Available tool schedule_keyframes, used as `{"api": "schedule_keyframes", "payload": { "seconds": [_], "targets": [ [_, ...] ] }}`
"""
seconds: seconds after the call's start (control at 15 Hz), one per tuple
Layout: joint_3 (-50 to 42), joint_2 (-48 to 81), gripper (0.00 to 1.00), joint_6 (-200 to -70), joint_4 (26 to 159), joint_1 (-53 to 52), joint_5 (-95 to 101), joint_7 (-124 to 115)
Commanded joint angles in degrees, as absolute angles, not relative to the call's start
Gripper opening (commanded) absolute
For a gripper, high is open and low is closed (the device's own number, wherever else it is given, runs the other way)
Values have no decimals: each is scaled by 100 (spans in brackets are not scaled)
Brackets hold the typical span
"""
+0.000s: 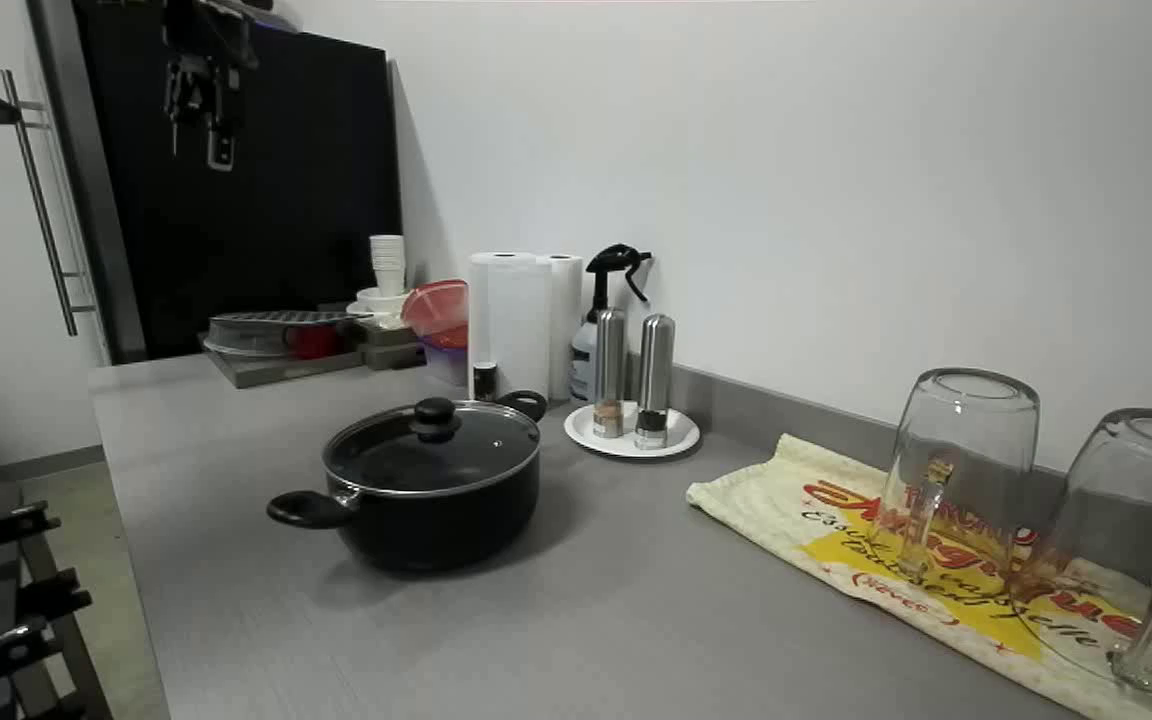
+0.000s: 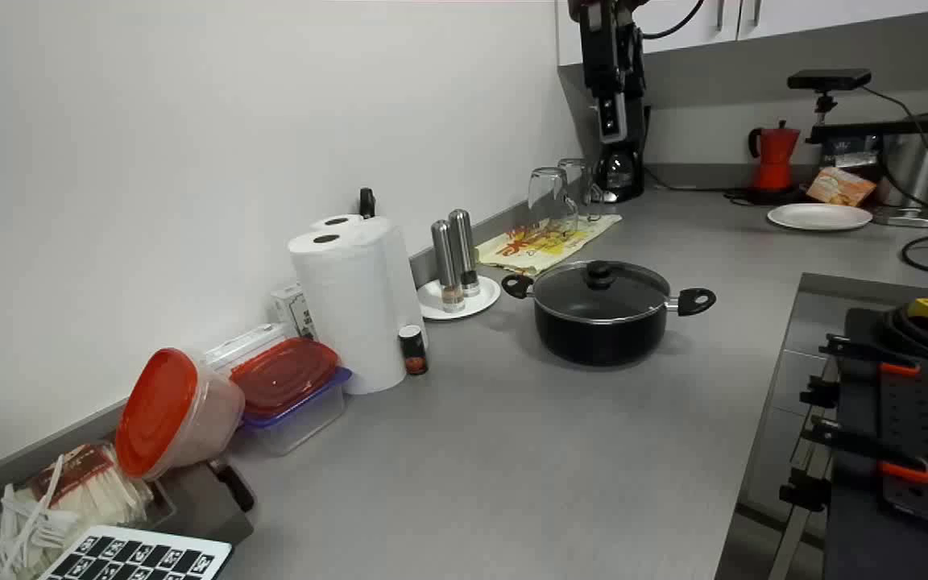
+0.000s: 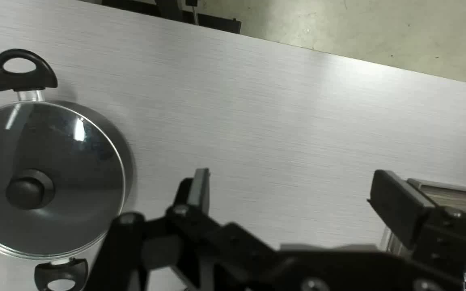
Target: Uncover the pot
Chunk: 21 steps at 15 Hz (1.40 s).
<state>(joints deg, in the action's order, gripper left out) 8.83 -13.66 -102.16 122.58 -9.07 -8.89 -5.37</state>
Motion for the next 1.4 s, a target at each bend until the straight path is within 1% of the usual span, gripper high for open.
{"api": "schedule_keyframes", "payload": {
  "seconds": [0.0,0.53,0.87,1.33],
  "targets": [
    [900,-1364,100,-10207,12243,-889,-892,-537],
    [900,-1365,100,-10207,12243,-887,-892,-537],
    [729,-1402,100,-10422,12172,-626,-765,-721],
    [710,-1371,100,-10403,12210,-606,-837,-587]
  ]
}}
